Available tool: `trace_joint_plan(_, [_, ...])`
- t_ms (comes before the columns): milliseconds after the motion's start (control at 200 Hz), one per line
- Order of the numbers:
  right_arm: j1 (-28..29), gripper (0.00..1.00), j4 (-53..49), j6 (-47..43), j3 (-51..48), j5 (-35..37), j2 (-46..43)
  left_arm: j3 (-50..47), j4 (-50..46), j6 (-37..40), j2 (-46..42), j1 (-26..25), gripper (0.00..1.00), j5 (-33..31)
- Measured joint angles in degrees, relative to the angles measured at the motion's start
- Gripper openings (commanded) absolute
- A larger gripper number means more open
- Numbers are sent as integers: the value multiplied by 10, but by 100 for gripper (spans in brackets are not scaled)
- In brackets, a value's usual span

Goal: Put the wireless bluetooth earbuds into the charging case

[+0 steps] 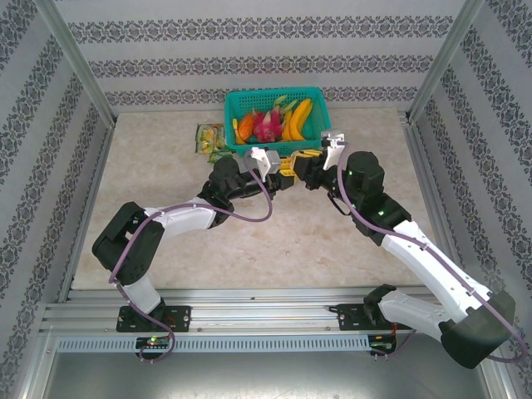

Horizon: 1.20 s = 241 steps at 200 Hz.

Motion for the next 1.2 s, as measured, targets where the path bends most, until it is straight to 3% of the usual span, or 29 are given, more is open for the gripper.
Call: trace_joint_plan(1204, [-19,22,5,15,-13,-26,6,0,-5,1,-1,0,0,-2])
